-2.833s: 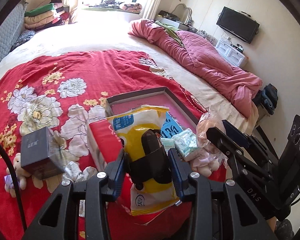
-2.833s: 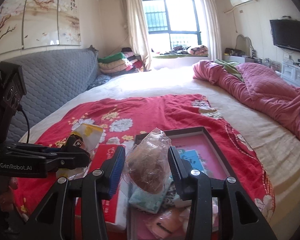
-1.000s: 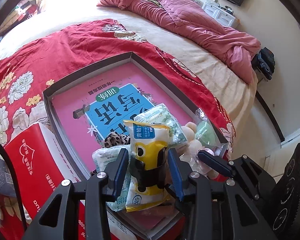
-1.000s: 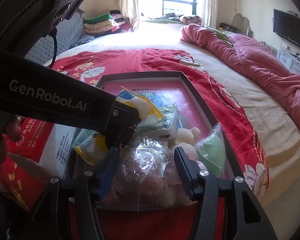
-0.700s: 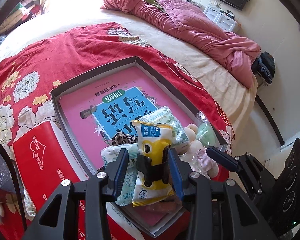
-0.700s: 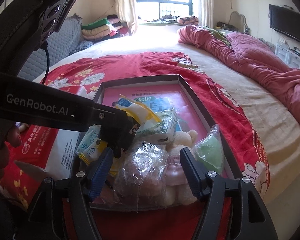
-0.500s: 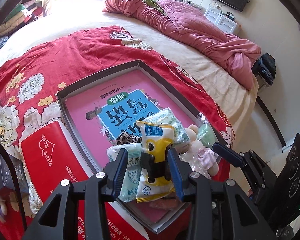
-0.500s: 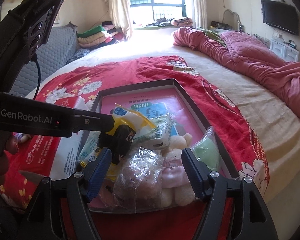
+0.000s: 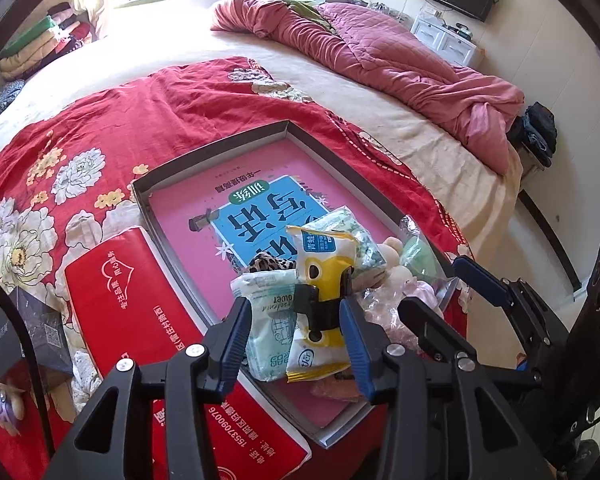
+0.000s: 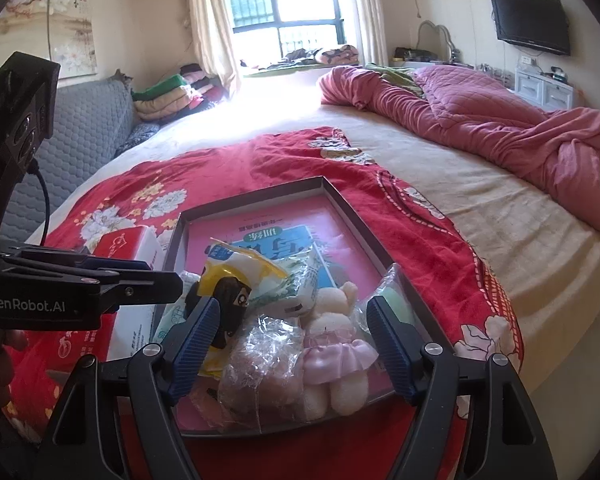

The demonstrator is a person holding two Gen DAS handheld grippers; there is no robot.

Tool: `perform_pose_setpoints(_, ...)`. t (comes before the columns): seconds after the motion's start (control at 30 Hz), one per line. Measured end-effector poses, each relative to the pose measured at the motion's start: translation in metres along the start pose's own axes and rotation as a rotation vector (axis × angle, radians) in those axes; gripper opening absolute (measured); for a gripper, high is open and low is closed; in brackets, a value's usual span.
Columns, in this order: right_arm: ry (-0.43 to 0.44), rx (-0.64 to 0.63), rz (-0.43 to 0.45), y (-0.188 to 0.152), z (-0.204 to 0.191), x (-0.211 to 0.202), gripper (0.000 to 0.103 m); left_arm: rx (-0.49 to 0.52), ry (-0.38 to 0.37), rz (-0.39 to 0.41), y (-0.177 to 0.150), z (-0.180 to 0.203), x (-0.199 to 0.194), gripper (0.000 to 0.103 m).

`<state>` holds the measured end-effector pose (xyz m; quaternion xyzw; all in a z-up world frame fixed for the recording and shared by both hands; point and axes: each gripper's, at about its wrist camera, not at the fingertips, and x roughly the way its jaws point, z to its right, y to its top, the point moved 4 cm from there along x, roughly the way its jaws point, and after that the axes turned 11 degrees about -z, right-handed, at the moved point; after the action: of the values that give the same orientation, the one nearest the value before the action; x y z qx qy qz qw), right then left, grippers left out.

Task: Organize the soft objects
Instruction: 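Lower both items into the pink tray and open both tools, then move both open tools back over the remaining pile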

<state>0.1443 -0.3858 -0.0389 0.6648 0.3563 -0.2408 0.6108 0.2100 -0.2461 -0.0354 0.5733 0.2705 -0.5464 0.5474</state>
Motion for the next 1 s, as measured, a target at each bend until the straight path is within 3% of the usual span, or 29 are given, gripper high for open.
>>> perform_pose_setpoints(0.43,-0.034,0.046,-0.024,-0.002,0.007,0.002,0.078,-0.012,0.04,0.029,-0.012,-0.007,-0.006,0.065)
perform_pose_setpoints(1.0,-0.1,-0.003,0.037,0.01,-0.019,-0.028,0.078,-0.088,0.035,0.094,-0.033,-0.031,-0.036,0.08)
